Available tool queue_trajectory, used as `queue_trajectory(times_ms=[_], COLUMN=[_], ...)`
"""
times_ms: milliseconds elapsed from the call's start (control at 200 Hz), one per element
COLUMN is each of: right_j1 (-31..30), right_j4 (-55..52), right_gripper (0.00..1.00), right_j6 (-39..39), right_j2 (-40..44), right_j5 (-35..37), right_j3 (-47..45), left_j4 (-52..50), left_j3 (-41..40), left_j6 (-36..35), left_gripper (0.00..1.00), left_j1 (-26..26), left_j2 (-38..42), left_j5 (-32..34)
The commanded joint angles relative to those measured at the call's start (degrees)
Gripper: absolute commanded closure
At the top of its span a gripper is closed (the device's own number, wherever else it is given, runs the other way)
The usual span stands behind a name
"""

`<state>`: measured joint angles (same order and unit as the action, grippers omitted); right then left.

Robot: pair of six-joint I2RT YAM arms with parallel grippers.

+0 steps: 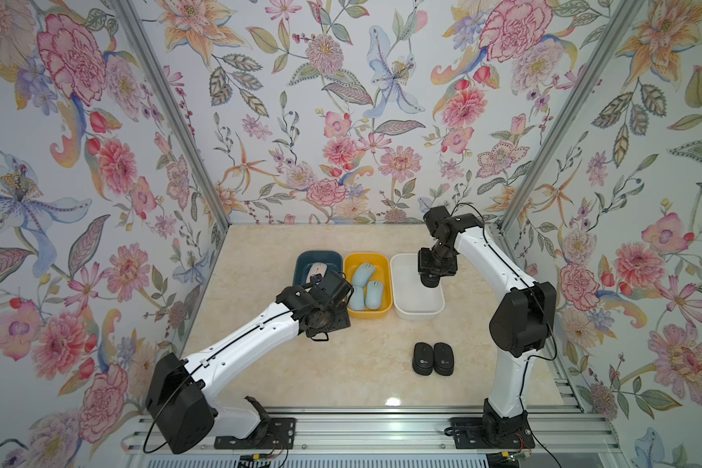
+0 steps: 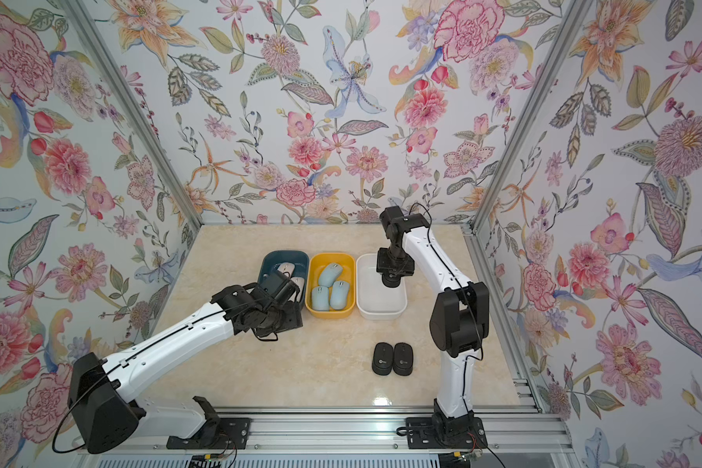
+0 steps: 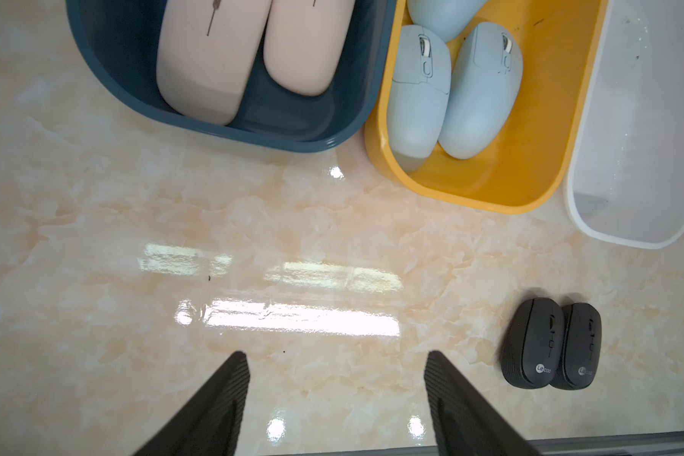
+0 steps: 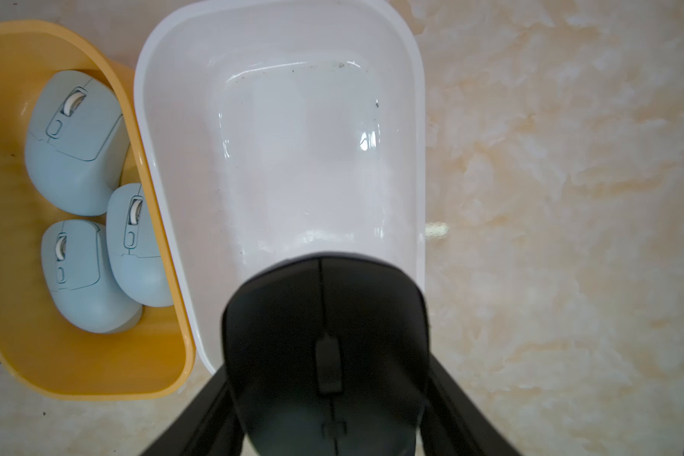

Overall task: Place the mice by color into the storage box
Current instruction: Place the mouse in the storage box.

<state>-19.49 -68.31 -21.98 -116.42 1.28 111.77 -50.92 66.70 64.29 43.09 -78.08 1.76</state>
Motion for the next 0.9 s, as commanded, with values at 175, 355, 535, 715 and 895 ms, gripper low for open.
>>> queue_trajectory(times_ms=[175, 355, 535, 715, 895], right_j1=[-0.21, -0.32, -0.22, -0.26, -0.20], right_j4=[-3.12, -3.78, -4.38, -3.98, -4.00], right_gripper=[0.44, 0.44, 0.43, 0.43, 0.43], right_j6=[0.97, 1.06, 1.00, 0.80, 0.48], right_j2=[-9.41, -14.49, -18.35, -21.29, -24.19], right_j5=[-2.15, -2.39, -2.41, -1.72, -1.19], right_j3=[8.57, 12.83, 16.61, 18.53, 21.07], left_j4=[-3.48, -3.87, -4.01, -4.05, -4.75], left_j3=[1.71, 1.73, 1.60, 2.03, 2.12], left_j6=[-1.19, -1.36, -1.41, -1.62, -2.00], left_gripper=[0.26, 0.26, 0.26, 0.26, 0.26], left_j1=[-3.03, -4.41, -4.77, -4.95, -5.29], left_j2=[2.59, 3.71, 3.90, 3.99, 4.60], left_j5=[0.17, -0.35, -0.44, -0.58, -0.63])
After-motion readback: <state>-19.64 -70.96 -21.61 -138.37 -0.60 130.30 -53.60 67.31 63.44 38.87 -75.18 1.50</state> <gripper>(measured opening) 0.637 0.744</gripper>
